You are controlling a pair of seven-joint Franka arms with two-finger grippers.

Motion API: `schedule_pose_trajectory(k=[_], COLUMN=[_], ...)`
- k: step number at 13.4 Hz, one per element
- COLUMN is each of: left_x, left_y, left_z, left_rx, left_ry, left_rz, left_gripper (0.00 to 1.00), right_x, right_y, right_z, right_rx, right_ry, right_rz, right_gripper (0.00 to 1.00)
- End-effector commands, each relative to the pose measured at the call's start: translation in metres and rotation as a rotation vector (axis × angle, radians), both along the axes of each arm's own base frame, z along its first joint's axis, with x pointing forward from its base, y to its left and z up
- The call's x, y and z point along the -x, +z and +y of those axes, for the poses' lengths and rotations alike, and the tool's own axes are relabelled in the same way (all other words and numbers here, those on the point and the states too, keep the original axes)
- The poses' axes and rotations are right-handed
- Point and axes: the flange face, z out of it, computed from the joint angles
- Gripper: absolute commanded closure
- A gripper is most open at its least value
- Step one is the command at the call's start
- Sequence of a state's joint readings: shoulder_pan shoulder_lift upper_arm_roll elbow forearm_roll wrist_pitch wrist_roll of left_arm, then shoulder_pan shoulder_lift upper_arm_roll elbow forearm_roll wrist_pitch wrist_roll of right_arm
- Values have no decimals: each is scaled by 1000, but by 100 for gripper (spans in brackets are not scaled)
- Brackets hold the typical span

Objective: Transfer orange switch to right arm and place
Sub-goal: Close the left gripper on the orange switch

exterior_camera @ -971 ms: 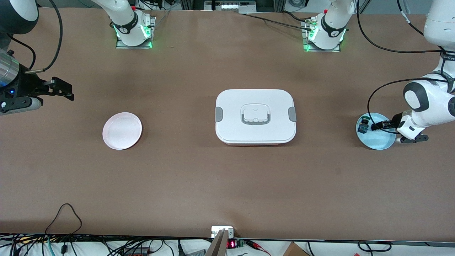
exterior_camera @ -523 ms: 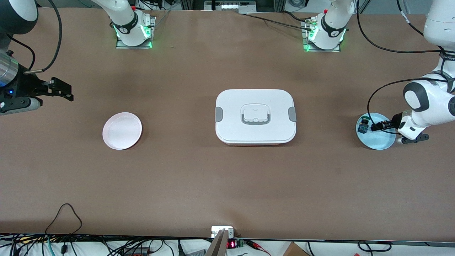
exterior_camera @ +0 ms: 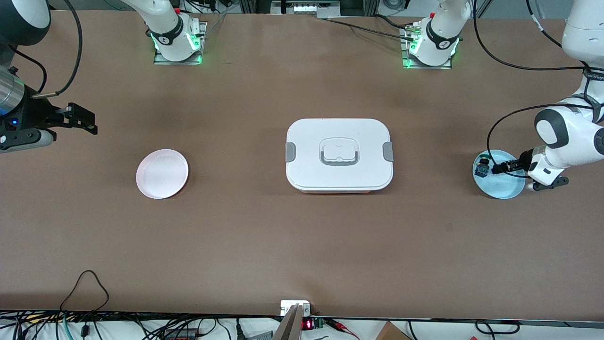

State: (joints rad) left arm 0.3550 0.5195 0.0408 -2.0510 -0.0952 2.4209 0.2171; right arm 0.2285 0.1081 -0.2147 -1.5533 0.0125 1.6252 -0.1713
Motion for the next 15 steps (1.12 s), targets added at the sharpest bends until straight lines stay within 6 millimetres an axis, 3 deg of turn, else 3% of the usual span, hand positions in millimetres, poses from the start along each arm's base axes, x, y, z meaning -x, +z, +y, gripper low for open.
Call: schedule_pose_trajectory(k=[1, 3, 5, 7, 8, 12, 15], left_x=[3, 5, 4, 3, 3, -6, -16], left_y=[3, 3, 4, 11, 12, 32, 61], left_z=[-2, -4, -9, -14, -19, -43, -46], left_rx=[12, 14, 12, 13, 19, 39, 69], left_ry=[19, 9, 0, -11, -18, -54, -57], left_rz=[-4, -4, -7, -10, 2, 38, 89], left_gripper=[6, 48, 77, 96, 100, 100, 100], right_x=[-3, -3, -3, -3, -3, -5, -5], right_y=[4, 4, 3, 4, 4, 3, 3], right_z=[0, 0, 0, 0, 0, 0, 0], right_rx=[-4, -4, -4, -4, -4, -2, -2], right_ry=[-1, -1, -3, -3, -3, -1, -2], right_rz=[-9, -9, -7, -9, -9, -18, -18], right_gripper=[0, 0, 0, 0, 0, 0, 0])
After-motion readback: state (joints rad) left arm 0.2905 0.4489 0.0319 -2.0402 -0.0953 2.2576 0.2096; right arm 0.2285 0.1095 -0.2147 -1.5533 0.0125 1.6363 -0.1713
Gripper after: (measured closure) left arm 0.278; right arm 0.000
